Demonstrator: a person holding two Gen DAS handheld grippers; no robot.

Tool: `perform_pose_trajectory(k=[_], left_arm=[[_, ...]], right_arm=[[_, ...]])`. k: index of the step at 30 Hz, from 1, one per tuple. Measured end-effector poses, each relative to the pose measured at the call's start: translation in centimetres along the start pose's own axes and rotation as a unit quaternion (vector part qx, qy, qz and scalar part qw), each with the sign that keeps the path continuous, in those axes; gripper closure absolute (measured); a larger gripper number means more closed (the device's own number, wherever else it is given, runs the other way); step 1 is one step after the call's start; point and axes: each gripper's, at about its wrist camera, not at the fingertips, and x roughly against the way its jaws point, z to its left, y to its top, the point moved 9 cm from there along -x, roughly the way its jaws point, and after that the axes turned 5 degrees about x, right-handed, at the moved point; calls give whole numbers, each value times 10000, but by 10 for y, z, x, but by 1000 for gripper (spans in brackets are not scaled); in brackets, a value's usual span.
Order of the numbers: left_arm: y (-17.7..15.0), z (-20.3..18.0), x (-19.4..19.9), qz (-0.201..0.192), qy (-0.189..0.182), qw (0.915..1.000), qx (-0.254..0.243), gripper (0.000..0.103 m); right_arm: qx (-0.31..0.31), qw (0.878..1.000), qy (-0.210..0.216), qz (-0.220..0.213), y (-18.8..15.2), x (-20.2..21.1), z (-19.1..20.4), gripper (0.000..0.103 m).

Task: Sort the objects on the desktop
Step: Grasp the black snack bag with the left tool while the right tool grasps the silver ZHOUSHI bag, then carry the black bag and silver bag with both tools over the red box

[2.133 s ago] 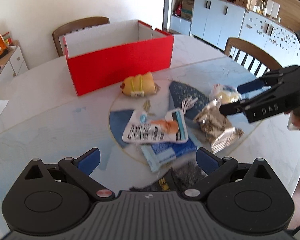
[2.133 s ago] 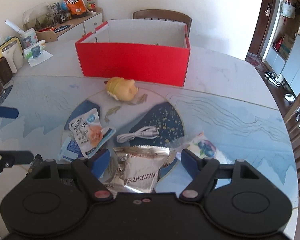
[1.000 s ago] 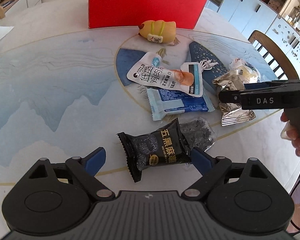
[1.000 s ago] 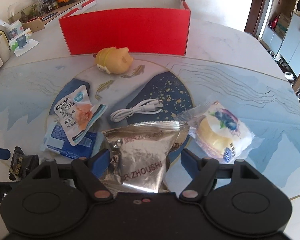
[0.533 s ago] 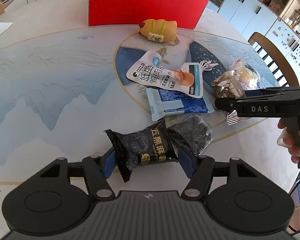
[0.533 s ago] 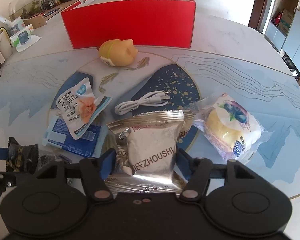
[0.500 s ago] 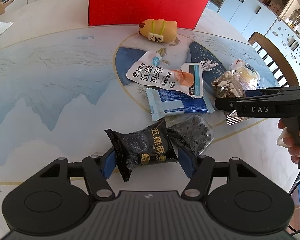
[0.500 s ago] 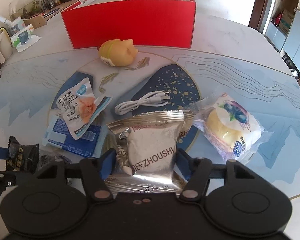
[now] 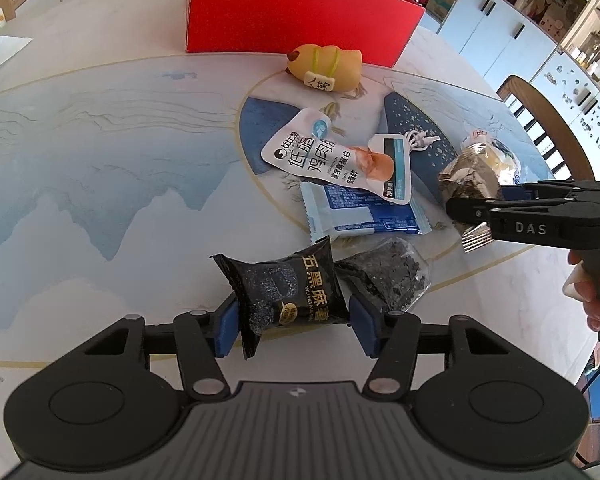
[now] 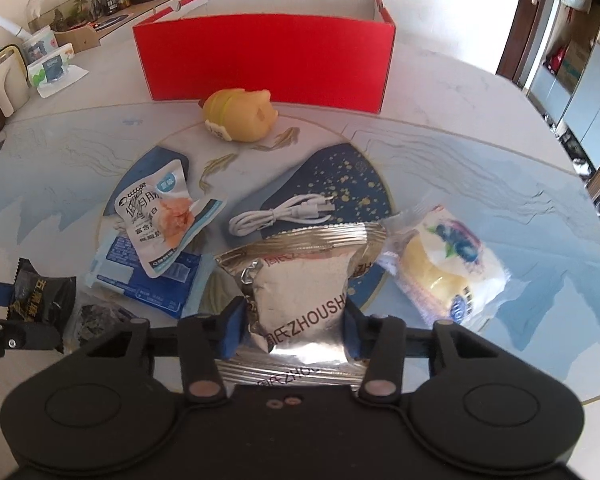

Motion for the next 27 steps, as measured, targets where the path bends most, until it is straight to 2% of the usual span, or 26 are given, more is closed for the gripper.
perform_pose_trajectory(k=[16, 27], left_arm=[[16, -7, 19, -193, -68, 9997, 108, 48], [43, -17, 35, -437, -63, 9990, 44, 48]], right_arm=[[47, 9998, 143, -143, 9, 26, -2, 57], [140, 9982, 455, -354, 40, 52, -5, 57]])
